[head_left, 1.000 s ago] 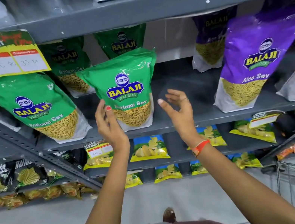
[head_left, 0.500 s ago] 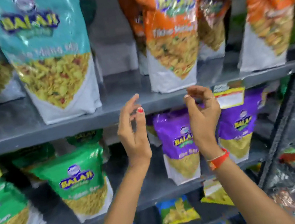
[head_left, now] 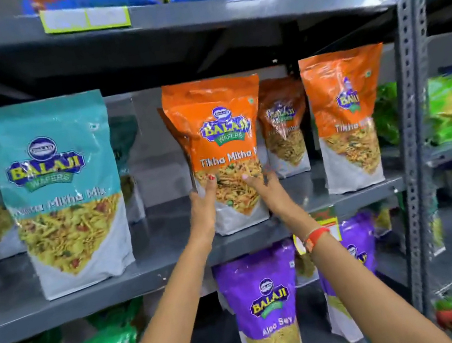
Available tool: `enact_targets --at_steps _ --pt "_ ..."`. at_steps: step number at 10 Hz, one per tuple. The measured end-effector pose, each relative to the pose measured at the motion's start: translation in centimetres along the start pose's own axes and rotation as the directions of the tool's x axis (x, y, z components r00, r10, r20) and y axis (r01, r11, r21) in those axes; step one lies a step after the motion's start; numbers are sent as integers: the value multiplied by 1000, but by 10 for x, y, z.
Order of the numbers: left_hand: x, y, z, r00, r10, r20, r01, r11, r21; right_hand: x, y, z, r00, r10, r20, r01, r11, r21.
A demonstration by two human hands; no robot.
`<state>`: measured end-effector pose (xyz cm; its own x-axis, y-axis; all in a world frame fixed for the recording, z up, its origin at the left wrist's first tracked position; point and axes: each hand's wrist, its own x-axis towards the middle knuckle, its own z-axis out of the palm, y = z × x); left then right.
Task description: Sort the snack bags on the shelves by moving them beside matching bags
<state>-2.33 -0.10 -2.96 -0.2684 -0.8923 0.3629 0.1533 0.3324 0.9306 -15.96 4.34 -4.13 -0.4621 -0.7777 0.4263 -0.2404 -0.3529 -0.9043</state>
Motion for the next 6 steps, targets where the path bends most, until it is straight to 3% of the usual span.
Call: enact_targets --at_steps 3,5,6 --pt "-10 -3 -3 998 45 48 -43 998 -49 -13 4 0 998 -12 -59 10 999 -37" --pt "-10 -2 -5 998 22 56 -23 1000 10 -26 -8 -1 997 -42 -60 36 995 -90" --pt "-13 0 -8 996 87 6 -87 989 117 -41 -21 -15 925 -178 -335 194 981 14"
